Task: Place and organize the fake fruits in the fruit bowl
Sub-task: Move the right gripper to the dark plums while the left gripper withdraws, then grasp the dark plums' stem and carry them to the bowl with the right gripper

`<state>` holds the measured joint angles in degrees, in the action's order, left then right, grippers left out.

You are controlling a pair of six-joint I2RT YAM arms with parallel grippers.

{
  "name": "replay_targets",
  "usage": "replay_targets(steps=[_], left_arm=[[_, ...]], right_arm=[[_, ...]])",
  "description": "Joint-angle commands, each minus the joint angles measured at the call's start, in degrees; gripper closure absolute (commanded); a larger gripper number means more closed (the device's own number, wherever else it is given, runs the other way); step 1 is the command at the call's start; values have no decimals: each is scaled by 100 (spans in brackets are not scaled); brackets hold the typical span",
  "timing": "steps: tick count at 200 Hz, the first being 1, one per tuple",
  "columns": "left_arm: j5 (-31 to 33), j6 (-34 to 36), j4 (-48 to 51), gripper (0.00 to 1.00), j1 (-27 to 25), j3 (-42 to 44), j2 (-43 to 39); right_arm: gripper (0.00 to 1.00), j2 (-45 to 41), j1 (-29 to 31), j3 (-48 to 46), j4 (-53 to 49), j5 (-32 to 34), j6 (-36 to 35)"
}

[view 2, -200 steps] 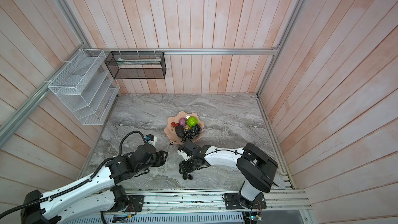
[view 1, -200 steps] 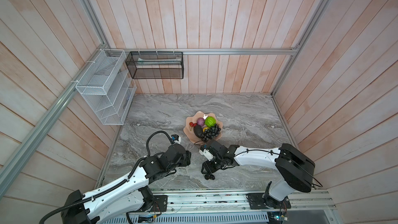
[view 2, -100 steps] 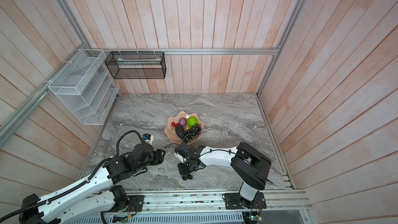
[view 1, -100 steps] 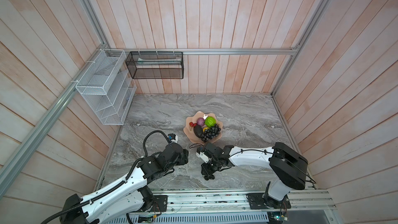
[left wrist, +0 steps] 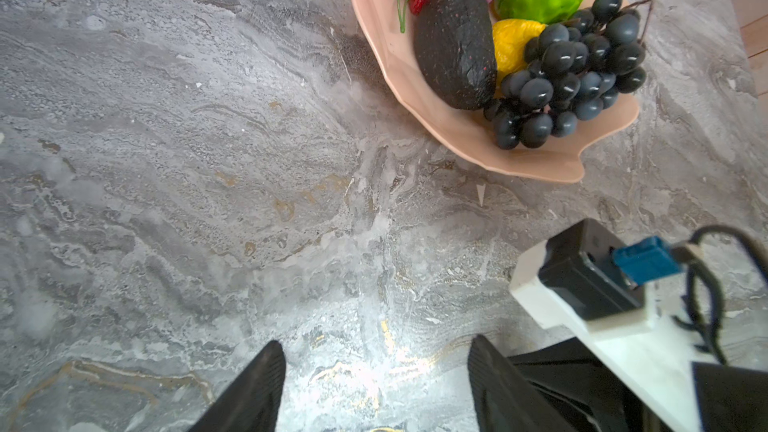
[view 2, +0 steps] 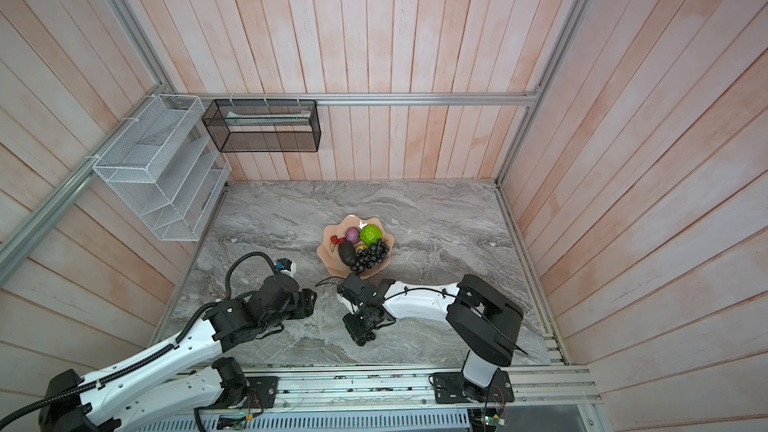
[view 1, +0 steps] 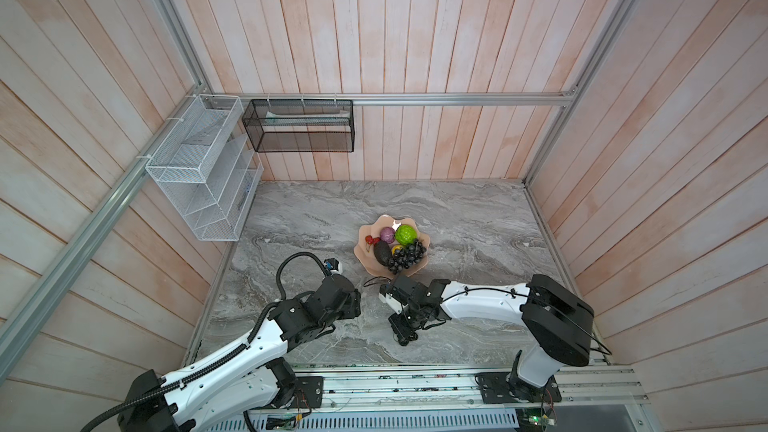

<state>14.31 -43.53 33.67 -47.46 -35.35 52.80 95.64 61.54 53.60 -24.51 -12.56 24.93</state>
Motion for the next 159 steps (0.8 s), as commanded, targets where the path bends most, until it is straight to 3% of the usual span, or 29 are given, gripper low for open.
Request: replay_targets(steps=[1,94,122,159], left_arm=[[238,-27,61,29,27,-91,-113],[513,-284,253,29,53,-29,-162],[857,-859,618,30,53,17,-239],[841,-1215,743,30,52,139,-418]], right_arm=[[100,-304,-66,178,-367,227,-113],[100,-905,-669,528,-81,-290,-75],[100,-870,-1164,913,398,-561,-33],[100,-277,-1522,1411,1447,-722,-170]])
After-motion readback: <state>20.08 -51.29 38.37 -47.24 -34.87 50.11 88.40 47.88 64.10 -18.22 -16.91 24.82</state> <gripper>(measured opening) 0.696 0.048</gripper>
